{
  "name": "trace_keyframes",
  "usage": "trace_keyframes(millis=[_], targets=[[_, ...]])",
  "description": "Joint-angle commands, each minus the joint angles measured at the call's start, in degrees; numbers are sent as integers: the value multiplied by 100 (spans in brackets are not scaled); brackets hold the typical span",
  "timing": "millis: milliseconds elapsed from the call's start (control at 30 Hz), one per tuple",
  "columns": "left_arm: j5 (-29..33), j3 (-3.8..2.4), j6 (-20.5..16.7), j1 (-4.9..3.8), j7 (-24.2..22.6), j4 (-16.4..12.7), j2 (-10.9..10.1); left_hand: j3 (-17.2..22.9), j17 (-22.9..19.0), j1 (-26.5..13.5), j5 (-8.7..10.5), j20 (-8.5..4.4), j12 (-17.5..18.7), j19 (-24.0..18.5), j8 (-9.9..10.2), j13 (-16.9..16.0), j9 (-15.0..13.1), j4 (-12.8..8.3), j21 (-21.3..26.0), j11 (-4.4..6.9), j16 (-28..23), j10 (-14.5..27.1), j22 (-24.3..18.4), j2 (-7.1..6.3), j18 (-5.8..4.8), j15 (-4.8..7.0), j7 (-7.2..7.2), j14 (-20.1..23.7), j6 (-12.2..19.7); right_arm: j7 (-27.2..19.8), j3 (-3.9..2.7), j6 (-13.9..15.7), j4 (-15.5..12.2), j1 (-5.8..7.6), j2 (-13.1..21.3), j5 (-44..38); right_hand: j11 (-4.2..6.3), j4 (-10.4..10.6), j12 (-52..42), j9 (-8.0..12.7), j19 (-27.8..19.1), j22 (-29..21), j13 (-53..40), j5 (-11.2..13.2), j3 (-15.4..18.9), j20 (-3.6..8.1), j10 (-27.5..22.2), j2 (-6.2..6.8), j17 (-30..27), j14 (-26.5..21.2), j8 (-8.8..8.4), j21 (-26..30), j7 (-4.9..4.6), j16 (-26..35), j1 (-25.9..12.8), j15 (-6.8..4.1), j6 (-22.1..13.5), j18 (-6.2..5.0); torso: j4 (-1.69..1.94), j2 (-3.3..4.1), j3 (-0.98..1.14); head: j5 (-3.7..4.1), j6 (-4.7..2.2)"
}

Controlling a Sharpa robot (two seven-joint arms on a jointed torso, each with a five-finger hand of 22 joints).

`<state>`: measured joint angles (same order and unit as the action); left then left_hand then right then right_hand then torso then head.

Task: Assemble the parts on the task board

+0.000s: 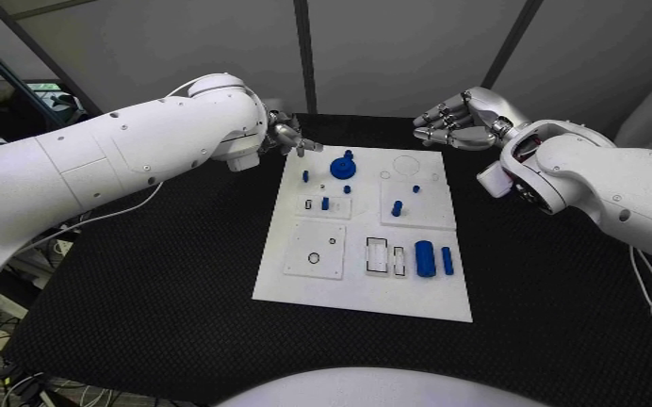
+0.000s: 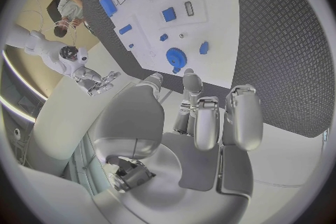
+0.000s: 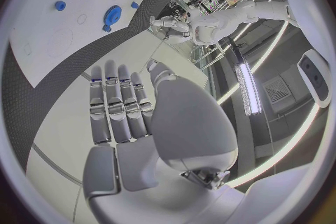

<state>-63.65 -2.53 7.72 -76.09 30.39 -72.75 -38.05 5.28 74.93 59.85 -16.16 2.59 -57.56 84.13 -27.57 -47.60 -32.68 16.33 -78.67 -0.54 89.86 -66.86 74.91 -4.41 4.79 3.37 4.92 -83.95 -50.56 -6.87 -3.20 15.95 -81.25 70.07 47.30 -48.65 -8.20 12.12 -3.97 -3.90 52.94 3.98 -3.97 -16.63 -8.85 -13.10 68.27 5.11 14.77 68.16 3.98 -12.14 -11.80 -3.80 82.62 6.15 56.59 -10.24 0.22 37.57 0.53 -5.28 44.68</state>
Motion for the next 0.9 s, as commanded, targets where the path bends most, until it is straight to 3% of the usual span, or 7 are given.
trace_keyframes(millis=[33,267,433,633,733,900], targets=[[54,0,477,-36,-31,381,194,-48,1480,79,-1,44,1,64,53,14,30,-7,11,-25,-11,34,169,-2,-167,-41,16,-595,3,-24,-4,-28,-5,10,-8,-8,-5,10,-1,0,15,-8,7,-22,32,-33,-53,-1,-5,-34,-7,24,-28,20,-36,-17,-20,-34,-12,10,1,-11,-26],[-374,15,746,-15,-67,1143,634,-143,1469,269,-7,59,18,53,115,63,114,-32,38,-34,-22,77,151,28,-160,-51,23,-591,-37,-28,-4,-37,-5,9,-23,-8,-5,8,-1,0,16,-9,7,-26,31,-34,-54,-2,-7,-35,-7,28,-28,19,-36,-17,-22,-34,-9,12,-9,-11,-31],[-476,18,882,32,-80,1487,841,-166,1474,319,-8,62,7,58,124,58,133,-33,29,-32,-17,76,165,46,-163,-51,20,-593,-60,-30,-4,-43,0,9,-34,-8,-5,8,-1,0,16,-9,7,-26,31,-34,-54,-2,-7,-35,-7,28,-28,19,-36,-17,-22,-34,-9,1,0,-17,-18],[-504,22,962,76,-85,1669,959,-175,1483,340,-9,63,5,59,128,58,142,-31,27,-31,-8,76,169,60,-163,-51,19,-596,-70,-29,-4,-47,2,9,-43,-8,-5,8,-1,0,16,-9,7,-26,31,-34,-54,-2,-7,-35,-7,28,-28,19,-36,-17,-22,-34,-2,1,-6,-17,-7],[-509,24,1000,105,-96,1739,1005,-179,1485,347,-9,63,4,60,130,60,146,-29,24,-31,-6,77,172,67,-164,-51,19,-597,-73,-30,-4,-51,3,9,-51,-8,-5,7,-1,0,17,-9,7,-27,31,-34,-54,-3,-7,-35,-7,28,-28,19,-35,-17,-22,-34,2,-5,3,-19,-1],[-512,28,1071,151,-130,1795,1054,-184,1492,358,-10,63,3,65,133,60,152,-27,14,-30,0,78,185,76,-167,-51,18,-599,-78,-32,-4,-55,8,9,-65,-9,-4,4,-2,0,19,-10,7,-34,28,-34,-55,-8,-10,-36,-7,33,-27,18,-31,-17,-24,-34,1,-5,2,-16,2]])
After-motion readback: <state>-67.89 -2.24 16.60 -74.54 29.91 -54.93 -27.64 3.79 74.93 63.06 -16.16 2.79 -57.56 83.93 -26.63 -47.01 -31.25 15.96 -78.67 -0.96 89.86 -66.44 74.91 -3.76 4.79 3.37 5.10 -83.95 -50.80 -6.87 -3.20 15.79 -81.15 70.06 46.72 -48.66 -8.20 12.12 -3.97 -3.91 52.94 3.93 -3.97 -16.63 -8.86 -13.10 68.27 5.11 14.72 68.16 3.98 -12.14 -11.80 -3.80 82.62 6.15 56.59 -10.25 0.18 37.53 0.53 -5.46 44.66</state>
